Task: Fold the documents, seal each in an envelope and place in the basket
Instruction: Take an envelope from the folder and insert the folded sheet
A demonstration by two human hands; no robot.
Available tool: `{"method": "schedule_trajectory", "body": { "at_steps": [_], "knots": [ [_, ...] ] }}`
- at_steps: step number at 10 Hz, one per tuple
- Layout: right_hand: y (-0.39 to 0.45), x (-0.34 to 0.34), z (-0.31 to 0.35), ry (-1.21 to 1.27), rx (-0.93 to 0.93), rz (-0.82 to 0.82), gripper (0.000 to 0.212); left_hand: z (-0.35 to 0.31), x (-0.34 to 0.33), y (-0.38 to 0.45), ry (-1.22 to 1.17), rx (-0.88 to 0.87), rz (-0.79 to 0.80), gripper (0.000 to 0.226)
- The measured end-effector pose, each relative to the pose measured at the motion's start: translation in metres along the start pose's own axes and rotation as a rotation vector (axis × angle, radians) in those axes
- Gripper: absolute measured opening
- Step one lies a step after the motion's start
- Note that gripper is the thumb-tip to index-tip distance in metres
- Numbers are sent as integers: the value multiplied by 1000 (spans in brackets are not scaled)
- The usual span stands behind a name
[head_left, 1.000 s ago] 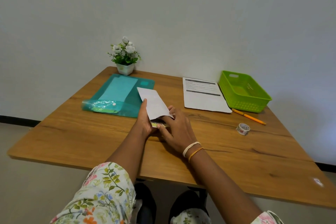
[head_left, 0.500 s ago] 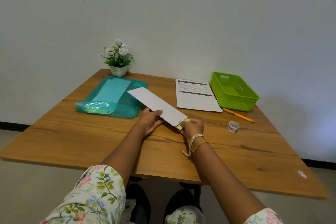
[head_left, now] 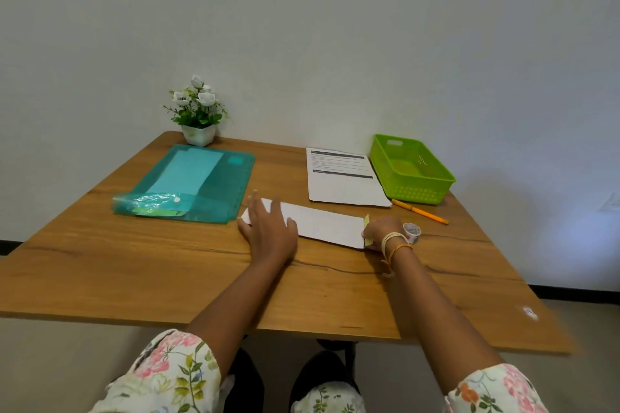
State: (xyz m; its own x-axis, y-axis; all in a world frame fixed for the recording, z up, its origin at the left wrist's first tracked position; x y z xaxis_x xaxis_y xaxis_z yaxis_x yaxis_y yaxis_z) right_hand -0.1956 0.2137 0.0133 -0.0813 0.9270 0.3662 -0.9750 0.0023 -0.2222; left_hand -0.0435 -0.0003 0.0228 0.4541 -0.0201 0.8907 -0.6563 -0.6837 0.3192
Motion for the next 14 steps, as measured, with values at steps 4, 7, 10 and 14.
{"method": "schedule_trajectory", "body": {
  "at_steps": [4, 7, 10, 14],
  "knots": [
    [-47, -25, 8, -539, 505, -120, 35, -27, -13, -7, 136, -409, 119, 41],
    [-59, -26, -5, -671, 597, -82, 43, -22, -15, -6, 123, -402, 111, 39],
    [-24, 2, 18, -373, 179, -86, 20, -22, -15, -6, 68, -424, 127, 35],
    [-43, -11, 9, 469, -273, 146, 17, -41, 15, -29, -258, -608, -134, 37]
  ]
}}
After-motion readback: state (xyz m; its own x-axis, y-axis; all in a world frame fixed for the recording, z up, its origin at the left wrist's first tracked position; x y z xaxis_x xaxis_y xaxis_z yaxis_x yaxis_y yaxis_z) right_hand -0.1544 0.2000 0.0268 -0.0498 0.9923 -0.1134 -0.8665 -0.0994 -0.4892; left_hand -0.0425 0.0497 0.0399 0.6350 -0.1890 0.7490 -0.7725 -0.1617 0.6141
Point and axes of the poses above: each hand's wrist, its own y-axis towards the middle knuckle, its own x-axis out of the back of the hand, z = x × y, the point moved 6 cm from there along y, towards the middle knuckle, and after that the axes turned 15 degrees about y, right-handed, at the moved point
